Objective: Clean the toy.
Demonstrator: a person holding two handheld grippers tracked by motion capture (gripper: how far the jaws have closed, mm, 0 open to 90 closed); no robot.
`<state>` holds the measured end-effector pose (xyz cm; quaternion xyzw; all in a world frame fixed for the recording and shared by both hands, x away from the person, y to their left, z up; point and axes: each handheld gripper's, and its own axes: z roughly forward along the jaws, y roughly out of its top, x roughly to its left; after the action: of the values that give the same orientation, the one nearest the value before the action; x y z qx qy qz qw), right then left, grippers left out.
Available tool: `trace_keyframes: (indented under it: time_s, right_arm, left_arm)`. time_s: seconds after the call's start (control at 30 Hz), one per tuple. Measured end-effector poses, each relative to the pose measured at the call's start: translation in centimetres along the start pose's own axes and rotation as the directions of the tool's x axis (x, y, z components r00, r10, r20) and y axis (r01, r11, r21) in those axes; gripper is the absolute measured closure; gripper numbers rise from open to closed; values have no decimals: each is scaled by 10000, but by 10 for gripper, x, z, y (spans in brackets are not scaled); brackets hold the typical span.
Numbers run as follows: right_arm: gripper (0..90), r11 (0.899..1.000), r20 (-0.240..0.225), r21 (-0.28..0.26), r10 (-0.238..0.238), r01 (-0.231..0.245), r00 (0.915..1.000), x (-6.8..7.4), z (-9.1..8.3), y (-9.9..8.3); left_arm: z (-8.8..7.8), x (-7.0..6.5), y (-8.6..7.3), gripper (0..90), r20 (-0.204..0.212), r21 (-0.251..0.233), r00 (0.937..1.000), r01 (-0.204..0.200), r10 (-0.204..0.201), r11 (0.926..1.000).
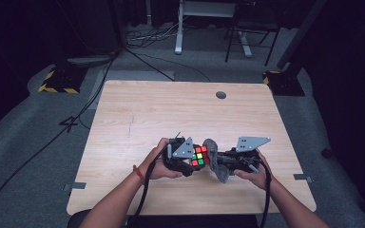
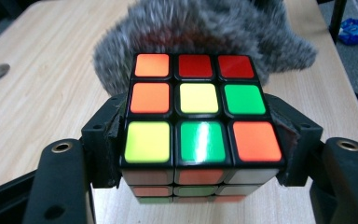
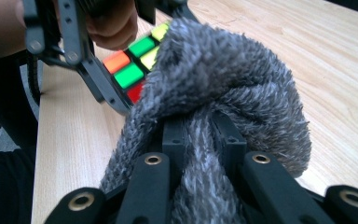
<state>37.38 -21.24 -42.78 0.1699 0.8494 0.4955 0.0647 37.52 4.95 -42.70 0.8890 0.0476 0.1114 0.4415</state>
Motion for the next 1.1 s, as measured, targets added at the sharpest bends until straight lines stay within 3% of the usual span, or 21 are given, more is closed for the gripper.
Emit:
trace_keyframes:
  time_s: [0.17,0.3,0.47,0.63,0.73,0.87,1.1]
  right_arm:
    - [783,9998,239,-71,-174,176,9996,0,-2,5]
    - [783,9995,453,308,-2,-12,9990,-3,4,1]
    - [783,9940,378,1094,-99,57,9992,-4,14,-6]
    - [783,9883,15,1513,-186,182,9998,0,20,-8]
    - [782,9890,-49,1447,-313,317,9995,3,17,-6]
    - [782,9975,-249,679,-163,179,9996,2,4,-3]
    - [780,10000,474,-71,-53,56,9989,1,-6,6]
  left_arm:
    - [-2,-1,2,333,52,-359,10000,83,-81,9993]
    - [-7,-3,6,334,169,-720,9999,32,-20,9974]
    - [-10,-4,8,334,326,-1005,9995,38,-5,9949]
    - [-13,1,7,334,88,-977,9999,96,-87,9952]
    - [-14,8,1,335,-40,-893,9993,376,-381,9953]
    - [-9,9,-5,334,-26,-573,9986,518,-520,9970]
    - [-4,-4,4,335,515,-793,9983,299,-258,9964]
